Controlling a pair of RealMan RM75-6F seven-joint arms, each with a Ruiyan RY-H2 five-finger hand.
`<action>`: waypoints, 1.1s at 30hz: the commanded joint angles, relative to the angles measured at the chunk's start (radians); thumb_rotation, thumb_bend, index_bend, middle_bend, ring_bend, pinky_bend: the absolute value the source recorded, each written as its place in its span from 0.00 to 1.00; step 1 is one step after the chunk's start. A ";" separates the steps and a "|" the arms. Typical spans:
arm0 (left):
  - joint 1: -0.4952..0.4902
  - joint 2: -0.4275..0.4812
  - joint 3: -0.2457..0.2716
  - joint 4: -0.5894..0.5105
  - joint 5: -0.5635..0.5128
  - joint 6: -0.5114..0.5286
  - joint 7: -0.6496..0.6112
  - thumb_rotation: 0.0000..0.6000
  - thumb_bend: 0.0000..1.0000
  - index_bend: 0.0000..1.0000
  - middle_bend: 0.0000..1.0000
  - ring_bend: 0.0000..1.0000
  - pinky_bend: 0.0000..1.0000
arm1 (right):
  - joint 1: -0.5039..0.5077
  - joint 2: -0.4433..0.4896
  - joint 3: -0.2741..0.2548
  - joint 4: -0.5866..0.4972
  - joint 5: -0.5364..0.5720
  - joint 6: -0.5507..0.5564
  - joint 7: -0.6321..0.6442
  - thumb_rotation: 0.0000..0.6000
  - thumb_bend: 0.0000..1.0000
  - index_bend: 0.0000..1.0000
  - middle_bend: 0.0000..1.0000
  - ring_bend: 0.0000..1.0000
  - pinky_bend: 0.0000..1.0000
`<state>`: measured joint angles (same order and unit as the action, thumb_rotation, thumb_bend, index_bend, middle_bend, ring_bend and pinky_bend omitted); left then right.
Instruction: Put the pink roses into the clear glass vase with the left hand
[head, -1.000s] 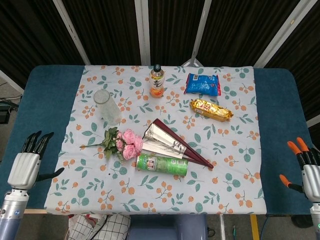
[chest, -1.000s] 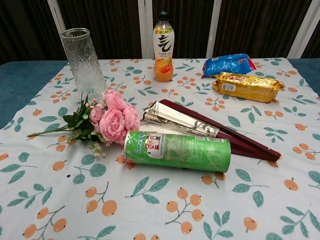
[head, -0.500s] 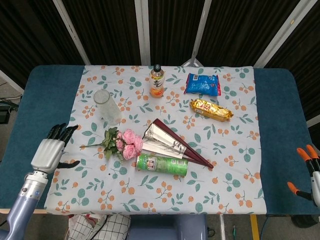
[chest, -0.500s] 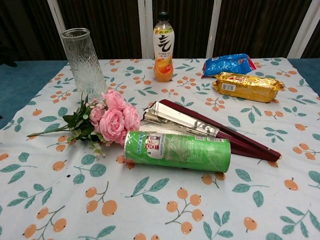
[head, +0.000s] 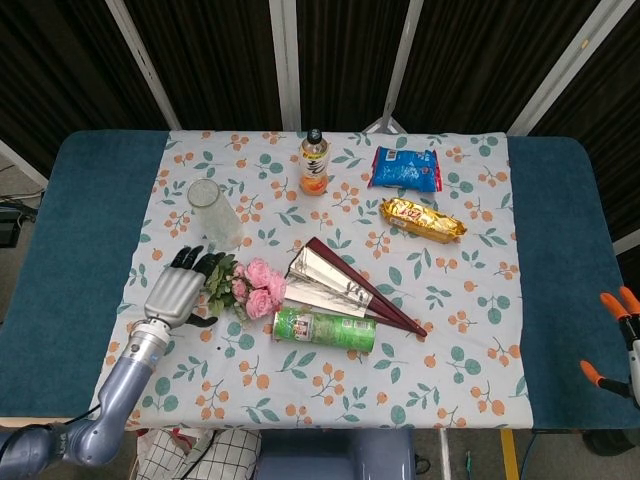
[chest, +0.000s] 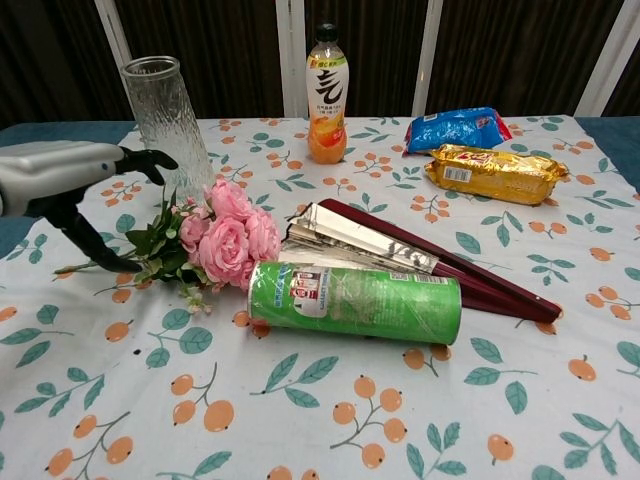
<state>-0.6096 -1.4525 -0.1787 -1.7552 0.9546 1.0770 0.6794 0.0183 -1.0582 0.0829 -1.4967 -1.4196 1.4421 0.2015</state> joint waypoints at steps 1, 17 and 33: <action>-0.030 -0.061 0.003 0.049 -0.022 0.013 0.039 1.00 0.09 0.07 0.14 0.00 0.00 | 0.000 -0.003 -0.001 0.006 0.000 -0.001 0.005 1.00 0.24 0.15 0.04 0.11 0.08; -0.104 -0.234 -0.002 0.216 -0.067 0.102 0.167 1.00 0.20 0.14 0.30 0.00 0.00 | 0.006 -0.016 0.009 0.028 0.007 -0.005 0.025 1.00 0.24 0.15 0.04 0.11 0.08; -0.157 -0.309 -0.004 0.290 -0.130 0.080 0.236 1.00 0.26 0.21 0.35 0.03 0.00 | 0.007 -0.017 0.018 0.032 0.018 -0.006 0.052 1.00 0.24 0.15 0.04 0.11 0.08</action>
<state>-0.7635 -1.7580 -0.1848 -1.4692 0.8277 1.1605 0.9138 0.0254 -1.0758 0.1003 -1.4648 -1.4019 1.4357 0.2533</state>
